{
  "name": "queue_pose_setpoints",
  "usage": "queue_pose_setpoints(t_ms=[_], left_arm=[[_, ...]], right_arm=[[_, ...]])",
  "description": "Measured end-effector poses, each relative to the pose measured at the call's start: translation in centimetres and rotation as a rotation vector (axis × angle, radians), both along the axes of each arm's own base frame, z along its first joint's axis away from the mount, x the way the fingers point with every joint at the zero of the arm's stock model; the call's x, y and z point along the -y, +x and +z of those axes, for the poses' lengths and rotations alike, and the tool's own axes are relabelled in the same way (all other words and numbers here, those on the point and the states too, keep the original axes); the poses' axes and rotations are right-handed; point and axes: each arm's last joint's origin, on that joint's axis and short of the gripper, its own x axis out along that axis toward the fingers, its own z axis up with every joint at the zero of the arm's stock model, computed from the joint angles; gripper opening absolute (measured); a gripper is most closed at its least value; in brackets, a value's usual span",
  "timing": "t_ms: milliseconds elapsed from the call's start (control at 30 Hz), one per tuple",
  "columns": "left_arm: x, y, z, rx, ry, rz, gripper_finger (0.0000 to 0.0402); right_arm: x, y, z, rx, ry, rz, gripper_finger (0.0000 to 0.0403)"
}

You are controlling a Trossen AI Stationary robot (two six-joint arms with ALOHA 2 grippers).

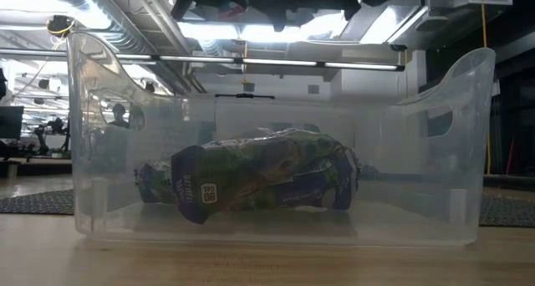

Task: Pick and place Granola Bars by type
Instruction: Put the red granola bar into the gray bin

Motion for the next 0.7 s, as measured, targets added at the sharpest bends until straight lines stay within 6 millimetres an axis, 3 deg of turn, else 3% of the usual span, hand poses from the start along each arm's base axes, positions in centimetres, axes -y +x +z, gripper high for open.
queue_pose_setpoints(t_ms=[400,700], left_arm=[[0.04,0.11,0.22,0.014,0.014,-0.022,0.0017],[0.20,0.02,-0.09,-0.003,-0.023,-0.031,0.0059]], right_arm=[[-0.07,0.03,0.19,0.022,-0.016,0.002,0.0031],[-0.10,0.05,0.05,0.014,-0.029,0.006,0.0031]])
